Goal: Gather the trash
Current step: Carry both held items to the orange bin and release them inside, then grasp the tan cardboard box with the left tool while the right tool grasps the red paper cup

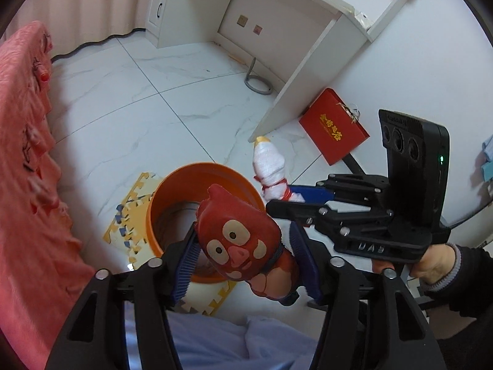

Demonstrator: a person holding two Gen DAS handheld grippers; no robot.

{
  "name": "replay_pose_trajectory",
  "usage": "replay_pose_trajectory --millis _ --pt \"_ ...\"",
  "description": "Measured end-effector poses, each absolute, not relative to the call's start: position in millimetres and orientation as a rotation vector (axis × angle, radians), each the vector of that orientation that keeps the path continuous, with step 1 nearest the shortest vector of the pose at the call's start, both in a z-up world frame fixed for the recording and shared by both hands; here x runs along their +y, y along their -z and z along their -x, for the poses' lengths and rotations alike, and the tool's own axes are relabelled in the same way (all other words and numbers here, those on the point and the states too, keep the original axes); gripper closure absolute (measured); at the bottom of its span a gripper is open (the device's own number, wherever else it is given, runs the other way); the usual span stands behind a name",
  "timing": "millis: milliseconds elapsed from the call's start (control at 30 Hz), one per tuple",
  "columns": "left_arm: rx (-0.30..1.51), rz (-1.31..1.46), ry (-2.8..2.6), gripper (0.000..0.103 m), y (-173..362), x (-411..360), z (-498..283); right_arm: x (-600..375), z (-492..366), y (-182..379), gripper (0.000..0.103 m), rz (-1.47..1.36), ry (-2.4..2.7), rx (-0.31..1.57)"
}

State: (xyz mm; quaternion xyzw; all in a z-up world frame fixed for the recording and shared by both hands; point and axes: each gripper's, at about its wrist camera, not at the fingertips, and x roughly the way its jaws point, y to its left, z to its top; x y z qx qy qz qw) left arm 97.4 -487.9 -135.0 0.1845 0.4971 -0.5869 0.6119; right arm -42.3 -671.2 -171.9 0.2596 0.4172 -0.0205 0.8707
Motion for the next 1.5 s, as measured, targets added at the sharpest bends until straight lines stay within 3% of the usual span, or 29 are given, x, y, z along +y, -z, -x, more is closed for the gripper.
replay_pose_trajectory --millis 67,200,667,800,1000,1500 --pt "1.147 -0.426 1.353 0.032 137 -495 -99 -673 34 181 0.058 -0.551 0.062 0.895" --pt "1.148 -0.418 1.330 0.021 138 -493 -101 -678 36 187 0.058 -0.562 0.086 0.897" --pt "1.150 -0.428 1.261 0.021 129 -463 -104 -652 30 161 0.056 -0.527 0.025 0.879" --pt "1.126 -0.417 1.216 0.014 120 -443 -106 -632 26 141 0.047 -0.492 -0.020 0.863" --pt "1.073 -0.415 1.129 0.014 99 -401 -106 -597 15 105 0.033 -0.436 -0.111 0.828" --pt "1.005 -0.239 0.872 0.006 54 -269 -102 -471 -27 53 0.019 -0.283 -0.388 0.806"
